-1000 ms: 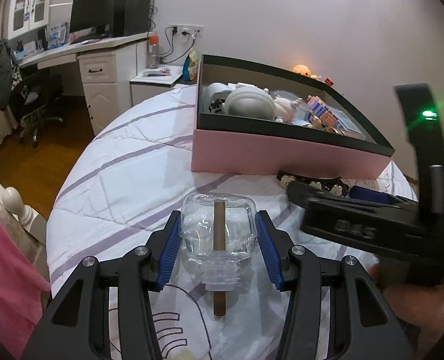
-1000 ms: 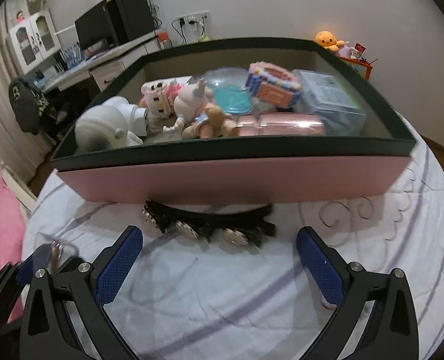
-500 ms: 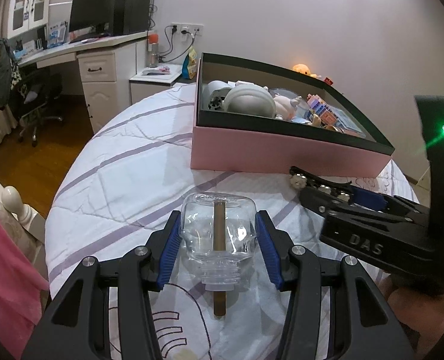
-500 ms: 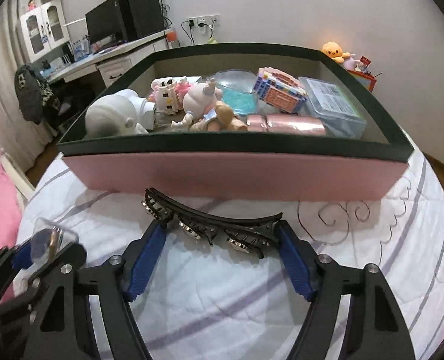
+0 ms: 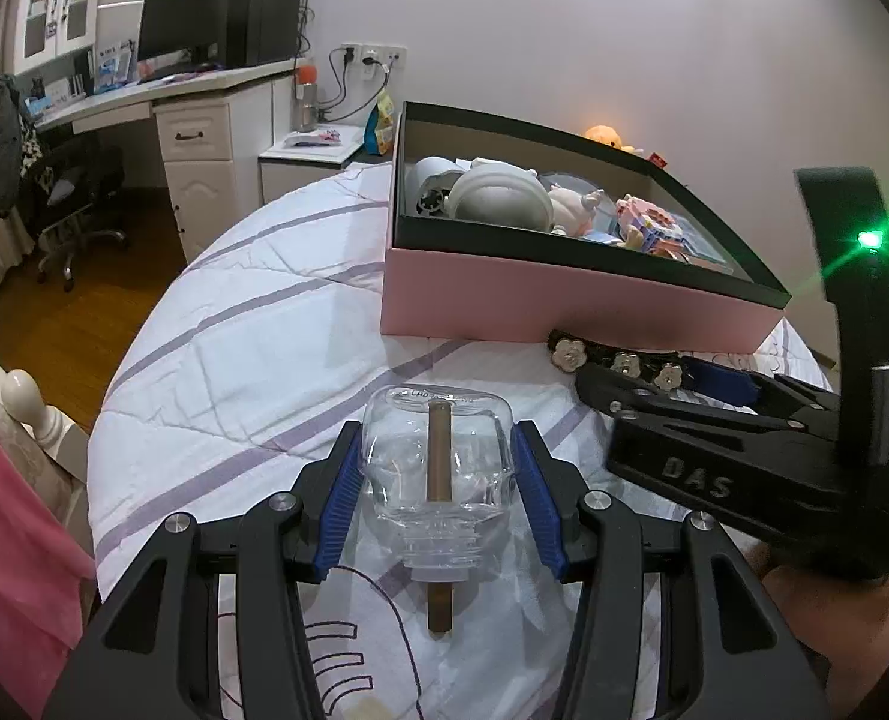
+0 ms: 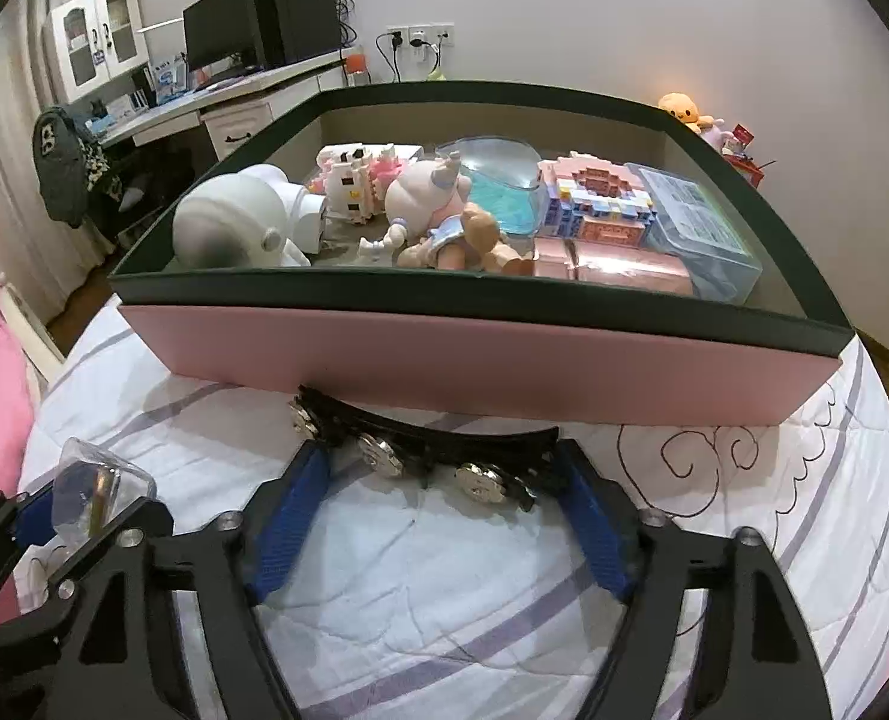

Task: Organize rigid objects
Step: 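Carry the glass bottle and hair clip into the pink box and release both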

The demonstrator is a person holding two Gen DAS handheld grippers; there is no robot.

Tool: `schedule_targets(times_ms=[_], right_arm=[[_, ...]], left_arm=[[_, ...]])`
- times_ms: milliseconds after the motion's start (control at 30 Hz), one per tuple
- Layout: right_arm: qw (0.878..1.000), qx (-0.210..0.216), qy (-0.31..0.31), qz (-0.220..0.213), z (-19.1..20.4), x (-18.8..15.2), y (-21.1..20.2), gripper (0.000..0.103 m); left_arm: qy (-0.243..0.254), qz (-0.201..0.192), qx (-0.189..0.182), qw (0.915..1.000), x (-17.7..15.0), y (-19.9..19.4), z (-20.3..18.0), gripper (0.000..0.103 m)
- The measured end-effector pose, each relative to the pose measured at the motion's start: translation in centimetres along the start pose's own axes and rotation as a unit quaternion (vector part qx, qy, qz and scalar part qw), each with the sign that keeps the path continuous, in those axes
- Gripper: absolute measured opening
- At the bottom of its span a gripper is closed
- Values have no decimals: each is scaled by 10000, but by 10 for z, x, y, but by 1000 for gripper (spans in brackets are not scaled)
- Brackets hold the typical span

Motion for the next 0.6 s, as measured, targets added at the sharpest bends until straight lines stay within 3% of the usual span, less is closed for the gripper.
schedule_targets(times_ms=[600], right_arm=[[9972, 259, 293, -640, -32, 1, -71, 76]], left_arm=[[186, -164, -90, 9997, 12, -17, -15, 50]])
Point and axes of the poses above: each gripper's, at about its wrist camera, not at the fingertips, and y roughly the way its jaws point, z to its left, x to its top, the point moved 4 cm from there along y, roughly the way its jaws point, and after that the axes turned 9 degrees about -z, right-handed, at the moved point
